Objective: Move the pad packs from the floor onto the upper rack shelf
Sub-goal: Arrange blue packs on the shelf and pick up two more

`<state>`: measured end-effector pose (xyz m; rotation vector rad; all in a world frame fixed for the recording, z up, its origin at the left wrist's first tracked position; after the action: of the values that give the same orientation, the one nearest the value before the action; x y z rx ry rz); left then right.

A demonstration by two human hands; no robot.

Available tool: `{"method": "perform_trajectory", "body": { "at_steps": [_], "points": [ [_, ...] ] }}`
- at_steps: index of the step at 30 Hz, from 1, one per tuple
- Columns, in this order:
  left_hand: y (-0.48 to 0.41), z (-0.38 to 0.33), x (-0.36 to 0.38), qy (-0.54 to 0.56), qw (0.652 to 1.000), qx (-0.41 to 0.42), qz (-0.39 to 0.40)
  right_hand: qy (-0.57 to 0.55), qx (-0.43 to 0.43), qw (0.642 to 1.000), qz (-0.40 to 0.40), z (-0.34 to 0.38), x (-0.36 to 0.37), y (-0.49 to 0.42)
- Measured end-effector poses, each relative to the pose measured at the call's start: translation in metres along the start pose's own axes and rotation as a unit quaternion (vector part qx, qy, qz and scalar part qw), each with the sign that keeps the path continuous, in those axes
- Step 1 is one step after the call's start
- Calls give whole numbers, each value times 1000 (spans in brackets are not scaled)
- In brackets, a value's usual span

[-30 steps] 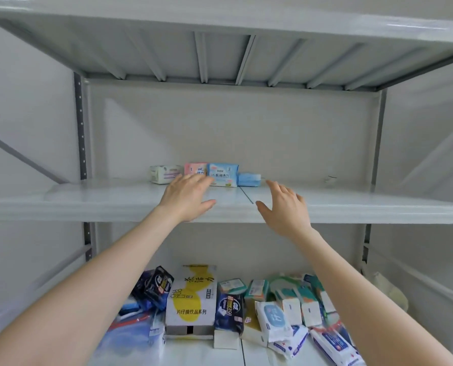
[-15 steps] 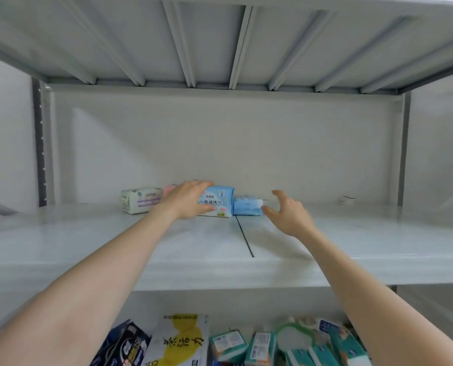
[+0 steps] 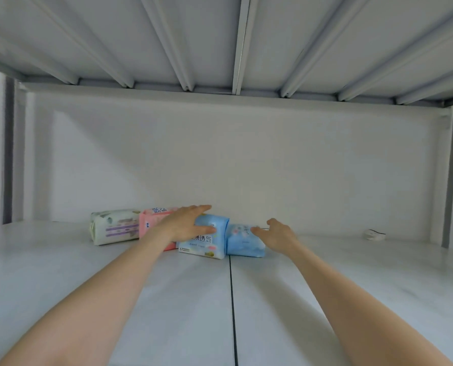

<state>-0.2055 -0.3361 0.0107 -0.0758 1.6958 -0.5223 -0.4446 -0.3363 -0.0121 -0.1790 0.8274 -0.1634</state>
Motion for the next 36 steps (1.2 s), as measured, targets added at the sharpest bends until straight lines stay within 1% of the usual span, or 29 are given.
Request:
{"method": "perform_trajectory", "body": {
  "at_steps": [6,9,13,18,21,24,27,29,36],
  "points": [
    [-3,7,3,-32,999,-11,-4,-28,52,996,60,-3,27,-12],
    [-2,8,0,-33,999,-16,-4,-85,68,992,62,-2,31,-12],
    [-1,9,0,-9,1000,-14,6,-152,69,984,57,-5,31,-14],
    [2,13,-2,20,1000,-12,9,-290,52,954,58,0,36,-14],
    [5,13,-7,36,999,-4,26,-341,48,938,43,2,32,-8],
    [8,10,-14,28,999,10,31,-393,46,918,30,2,26,-1],
    [10,9,-18,17,999,16,31,-411,45,910,30,4,22,10],
    [12,10,-20,19,999,17,28,-401,34,915,30,6,18,18],
    [26,3,-21,83,996,23,35,-405,7,914,13,2,-6,53]
  ]
}}
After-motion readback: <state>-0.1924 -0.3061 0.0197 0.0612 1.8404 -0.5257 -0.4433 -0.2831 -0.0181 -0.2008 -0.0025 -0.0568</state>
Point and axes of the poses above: each hand's wrist, its own y-axis away from the middle knuckle, its own x-axis out of the palm, z = x × y, the point moved 7 cm from there along -y, towards the middle knuckle, and after that the axes turned 10 degrees about -y, right-handed, at the moved point
